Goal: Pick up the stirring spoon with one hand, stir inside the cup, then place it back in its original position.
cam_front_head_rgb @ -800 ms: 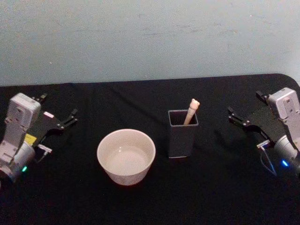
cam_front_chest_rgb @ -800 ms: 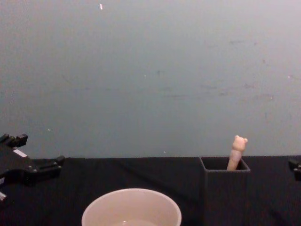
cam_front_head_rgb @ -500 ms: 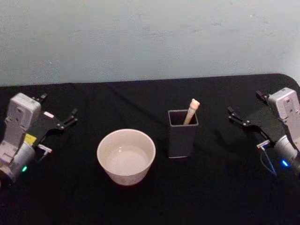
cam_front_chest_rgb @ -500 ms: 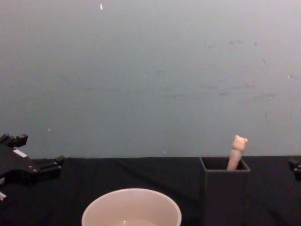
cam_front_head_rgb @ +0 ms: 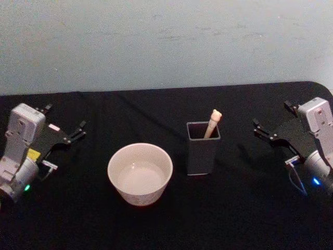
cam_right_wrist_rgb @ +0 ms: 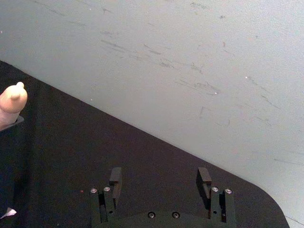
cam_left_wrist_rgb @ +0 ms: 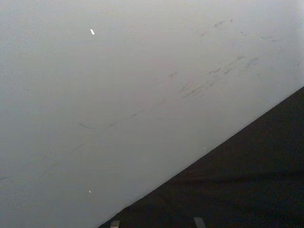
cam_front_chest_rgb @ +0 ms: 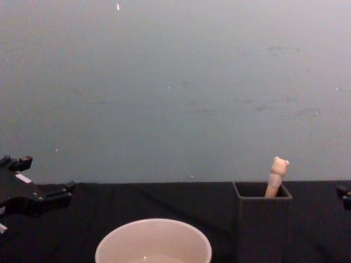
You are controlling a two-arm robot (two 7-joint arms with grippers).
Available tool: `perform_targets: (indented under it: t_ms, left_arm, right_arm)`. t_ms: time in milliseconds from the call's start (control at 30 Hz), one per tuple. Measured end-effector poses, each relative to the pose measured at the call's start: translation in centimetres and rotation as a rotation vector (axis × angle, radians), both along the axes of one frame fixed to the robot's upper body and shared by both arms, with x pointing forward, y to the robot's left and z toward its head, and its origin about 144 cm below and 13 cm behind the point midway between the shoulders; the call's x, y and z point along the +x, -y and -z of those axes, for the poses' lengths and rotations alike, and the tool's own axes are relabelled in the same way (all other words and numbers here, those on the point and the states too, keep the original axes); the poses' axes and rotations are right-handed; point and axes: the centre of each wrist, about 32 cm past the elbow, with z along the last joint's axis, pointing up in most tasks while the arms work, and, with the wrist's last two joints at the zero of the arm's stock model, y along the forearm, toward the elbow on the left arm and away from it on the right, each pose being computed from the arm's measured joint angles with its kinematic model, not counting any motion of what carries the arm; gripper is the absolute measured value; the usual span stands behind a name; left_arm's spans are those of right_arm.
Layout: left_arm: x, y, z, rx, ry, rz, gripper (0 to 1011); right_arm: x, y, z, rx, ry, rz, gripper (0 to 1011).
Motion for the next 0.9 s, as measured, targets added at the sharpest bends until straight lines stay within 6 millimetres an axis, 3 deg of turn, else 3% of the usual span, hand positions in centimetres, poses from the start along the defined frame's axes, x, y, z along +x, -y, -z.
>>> perform_targets:
  t_ms: [667, 900]
  left_arm:
    - [0.00, 0.00, 0.00, 0.000, 0.000, 0.000, 1001]
    - [0.00, 0.00, 0.00, 0.000, 0.000, 0.000, 1001]
  right_arm:
    - [0.03, -0.02, -0.01, 0.002, -0.001, -0.002, 1002]
    - [0.03, 0.72, -0.97, 0.101, -0.051, -0.046, 1002]
